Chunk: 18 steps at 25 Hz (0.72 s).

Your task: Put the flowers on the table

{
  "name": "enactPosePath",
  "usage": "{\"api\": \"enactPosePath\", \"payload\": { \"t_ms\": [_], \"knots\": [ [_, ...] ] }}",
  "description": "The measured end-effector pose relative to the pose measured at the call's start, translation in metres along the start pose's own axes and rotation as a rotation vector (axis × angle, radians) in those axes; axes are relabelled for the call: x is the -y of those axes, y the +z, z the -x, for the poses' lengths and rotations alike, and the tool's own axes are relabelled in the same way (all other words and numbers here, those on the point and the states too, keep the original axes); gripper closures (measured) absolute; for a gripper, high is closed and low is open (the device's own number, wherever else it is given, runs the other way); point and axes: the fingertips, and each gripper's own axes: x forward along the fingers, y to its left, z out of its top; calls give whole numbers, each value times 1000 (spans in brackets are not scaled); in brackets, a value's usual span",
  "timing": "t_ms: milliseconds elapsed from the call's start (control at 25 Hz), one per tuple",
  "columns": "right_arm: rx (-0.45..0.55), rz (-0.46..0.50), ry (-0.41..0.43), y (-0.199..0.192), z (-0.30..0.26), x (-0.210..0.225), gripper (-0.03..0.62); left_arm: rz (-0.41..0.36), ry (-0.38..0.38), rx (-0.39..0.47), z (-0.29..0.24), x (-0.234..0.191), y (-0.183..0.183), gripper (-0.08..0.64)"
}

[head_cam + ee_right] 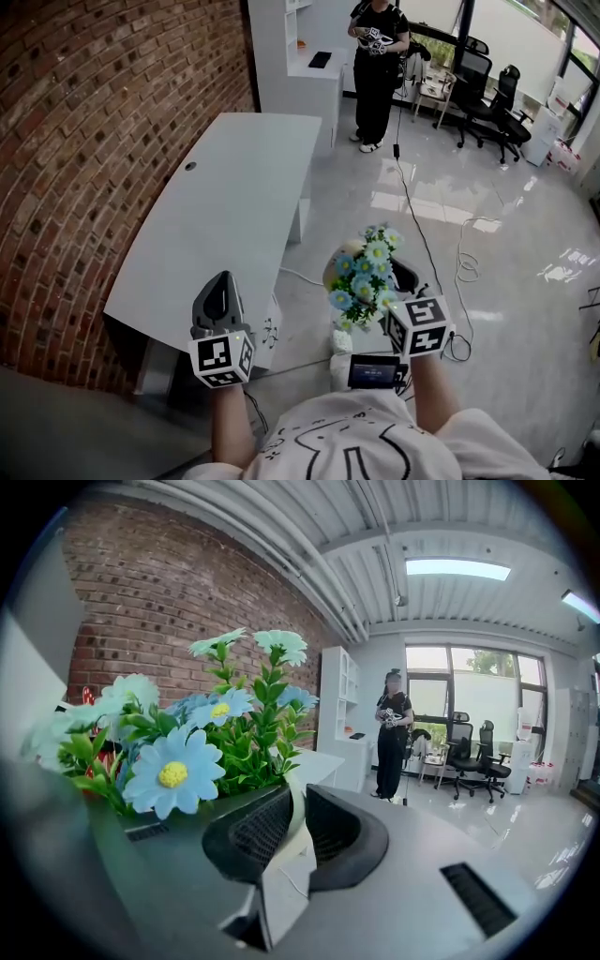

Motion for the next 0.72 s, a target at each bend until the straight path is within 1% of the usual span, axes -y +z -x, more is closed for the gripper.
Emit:
{"api": "enactPosePath", "payload": {
  "t_ms": [160, 360, 560, 720],
  "knots": [
    [-2, 11, 33, 8, -38, 19, 543, 10, 29, -15, -35, 2, -5, 551],
    [-2, 24, 77, 21, -84, 45, 543, 61, 72, -30, -75, 2, -10, 549],
    [-10, 26, 125, 29, -130, 72, 541, 60, 137, -50, -108, 0, -10, 549],
    [-11, 42, 183, 40, -165, 88, 542, 54, 195, -51, -132, 1, -3, 549]
  ]
}}
